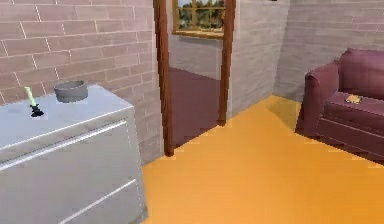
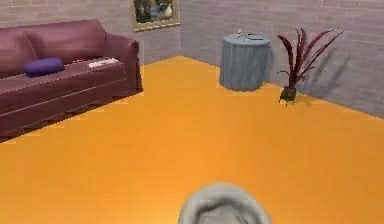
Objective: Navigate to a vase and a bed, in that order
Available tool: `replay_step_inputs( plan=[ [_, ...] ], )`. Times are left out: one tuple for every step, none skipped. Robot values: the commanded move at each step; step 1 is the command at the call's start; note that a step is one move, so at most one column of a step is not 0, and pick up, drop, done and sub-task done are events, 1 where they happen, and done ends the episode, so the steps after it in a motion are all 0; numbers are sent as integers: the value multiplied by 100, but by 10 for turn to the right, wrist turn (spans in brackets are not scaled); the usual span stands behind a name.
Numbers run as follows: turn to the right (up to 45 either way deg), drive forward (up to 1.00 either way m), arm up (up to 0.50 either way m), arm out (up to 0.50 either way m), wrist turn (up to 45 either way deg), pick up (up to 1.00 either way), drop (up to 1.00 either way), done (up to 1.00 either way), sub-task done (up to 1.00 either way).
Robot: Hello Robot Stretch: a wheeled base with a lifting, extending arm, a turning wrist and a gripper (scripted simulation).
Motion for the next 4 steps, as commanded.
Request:
replay_step_inputs(
  plan=[
    [30,0,0,0,0,0,0,0,0],
    [-450,0,0,0,0,0,0,0,0],
    [-450,0,0,0,0,0,0,0,0],
    [-210,0,0,0,0,0,0,0,0]
  ],
)
